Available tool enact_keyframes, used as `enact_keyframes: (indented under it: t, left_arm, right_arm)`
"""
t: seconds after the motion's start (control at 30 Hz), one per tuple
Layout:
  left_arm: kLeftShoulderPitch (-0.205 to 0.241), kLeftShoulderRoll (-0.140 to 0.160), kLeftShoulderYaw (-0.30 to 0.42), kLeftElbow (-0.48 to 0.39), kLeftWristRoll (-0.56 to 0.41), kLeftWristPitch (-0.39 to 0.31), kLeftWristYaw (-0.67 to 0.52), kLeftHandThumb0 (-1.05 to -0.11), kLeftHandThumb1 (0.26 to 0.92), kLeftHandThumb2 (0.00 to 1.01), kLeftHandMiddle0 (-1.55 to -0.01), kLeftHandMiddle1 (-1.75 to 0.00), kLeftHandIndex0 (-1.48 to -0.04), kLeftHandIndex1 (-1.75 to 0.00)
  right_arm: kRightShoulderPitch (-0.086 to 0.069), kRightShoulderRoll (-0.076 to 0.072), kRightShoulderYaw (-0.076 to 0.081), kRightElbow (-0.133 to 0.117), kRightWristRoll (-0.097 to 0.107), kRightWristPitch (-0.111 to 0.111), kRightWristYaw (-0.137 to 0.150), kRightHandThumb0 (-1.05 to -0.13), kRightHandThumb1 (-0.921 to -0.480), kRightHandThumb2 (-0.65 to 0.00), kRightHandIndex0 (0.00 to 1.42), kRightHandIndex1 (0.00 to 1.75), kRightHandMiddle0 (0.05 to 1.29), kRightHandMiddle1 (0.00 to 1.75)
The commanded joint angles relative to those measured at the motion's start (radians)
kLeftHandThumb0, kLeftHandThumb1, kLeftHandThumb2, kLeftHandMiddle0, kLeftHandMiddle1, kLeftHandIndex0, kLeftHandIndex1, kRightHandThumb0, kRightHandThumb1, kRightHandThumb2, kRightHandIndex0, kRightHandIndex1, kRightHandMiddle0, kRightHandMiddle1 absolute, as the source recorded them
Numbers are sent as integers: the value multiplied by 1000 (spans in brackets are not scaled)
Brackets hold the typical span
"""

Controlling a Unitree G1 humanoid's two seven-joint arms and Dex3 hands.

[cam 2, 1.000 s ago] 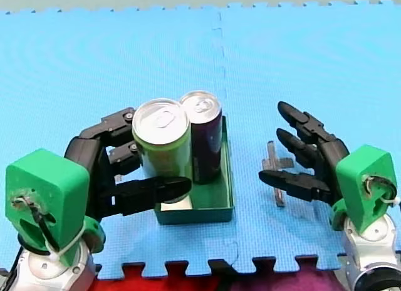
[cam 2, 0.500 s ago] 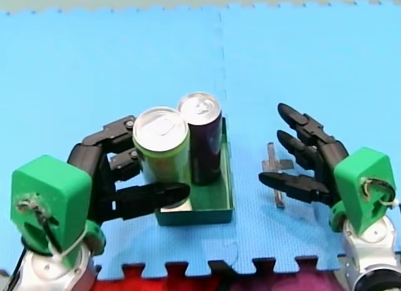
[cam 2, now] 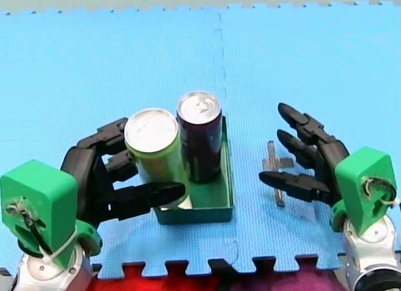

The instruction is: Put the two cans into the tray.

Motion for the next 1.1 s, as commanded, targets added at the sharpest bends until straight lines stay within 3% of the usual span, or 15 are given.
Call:
enact_keyframes:
  t: [0.0,0.57,1.07]
  left_arm:
    - [-10,3,4,4,-2,-16,1,-385,739,0,-1387,-2,-1286,0]
    - [-43,9,6,27,22,-9,19,-381,741,1,-1383,0,-1286,0]
    - [-80,9,-1,28,47,47,32,-383,742,0,-1382,0,-1287,0]
  right_arm:
    - [1,-1,-3,-1,5,0,0,-716,-663,0,407,0,366,0]
    - [9,6,-1,1,2,0,-3,-714,-665,0,402,0,367,0]
    - [17,18,8,-4,-5,-6,-20,-719,-668,0,400,0,367,0]
